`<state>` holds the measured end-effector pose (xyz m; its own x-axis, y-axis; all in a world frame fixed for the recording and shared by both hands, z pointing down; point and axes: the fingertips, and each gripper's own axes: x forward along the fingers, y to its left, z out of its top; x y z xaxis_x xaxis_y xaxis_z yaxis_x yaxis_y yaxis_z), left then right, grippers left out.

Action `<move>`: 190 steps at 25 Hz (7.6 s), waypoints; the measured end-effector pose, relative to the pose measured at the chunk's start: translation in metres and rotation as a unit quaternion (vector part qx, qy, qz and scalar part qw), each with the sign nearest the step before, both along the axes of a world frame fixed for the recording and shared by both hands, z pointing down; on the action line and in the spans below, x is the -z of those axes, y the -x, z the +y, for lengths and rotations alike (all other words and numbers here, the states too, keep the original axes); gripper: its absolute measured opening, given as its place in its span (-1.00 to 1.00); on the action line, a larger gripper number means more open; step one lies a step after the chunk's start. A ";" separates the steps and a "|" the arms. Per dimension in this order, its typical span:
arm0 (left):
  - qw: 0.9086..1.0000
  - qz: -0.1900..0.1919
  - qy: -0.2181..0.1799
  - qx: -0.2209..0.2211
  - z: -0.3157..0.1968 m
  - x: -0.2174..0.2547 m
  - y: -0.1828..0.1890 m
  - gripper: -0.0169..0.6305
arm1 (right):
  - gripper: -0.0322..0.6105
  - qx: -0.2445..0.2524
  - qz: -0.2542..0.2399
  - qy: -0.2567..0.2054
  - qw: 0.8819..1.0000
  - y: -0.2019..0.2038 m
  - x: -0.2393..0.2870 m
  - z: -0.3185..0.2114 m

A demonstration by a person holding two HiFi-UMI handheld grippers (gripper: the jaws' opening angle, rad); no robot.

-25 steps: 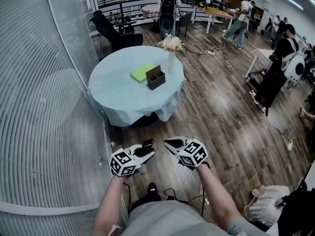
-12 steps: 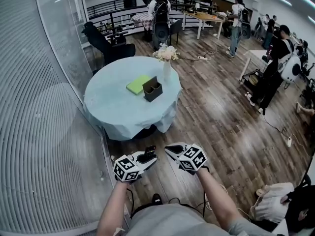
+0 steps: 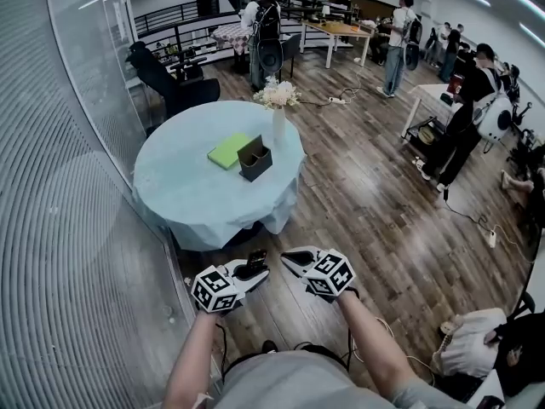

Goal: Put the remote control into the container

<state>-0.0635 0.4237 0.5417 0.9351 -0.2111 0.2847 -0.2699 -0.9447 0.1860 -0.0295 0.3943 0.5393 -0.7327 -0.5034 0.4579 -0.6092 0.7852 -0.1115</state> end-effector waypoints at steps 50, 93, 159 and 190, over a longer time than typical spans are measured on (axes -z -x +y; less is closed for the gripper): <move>0.998 -0.018 0.028 0.048 -0.165 -0.007 -0.079 -0.81 | -0.84 0.051 -0.020 0.035 0.998 -0.072 -0.022 -0.172; 0.995 0.047 0.069 0.047 -0.342 -0.016 -0.041 -0.81 | -0.84 0.043 -0.005 0.047 0.998 -0.035 -0.043 -0.336; 0.989 0.026 0.080 0.119 -0.489 -0.036 -0.077 -0.81 | -0.84 0.118 -0.007 0.050 0.992 -0.064 -0.046 -0.496; 0.989 0.018 0.086 0.121 -0.534 -0.051 -0.075 -0.81 | -0.83 0.126 -0.062 0.018 0.990 -0.035 0.000 -0.528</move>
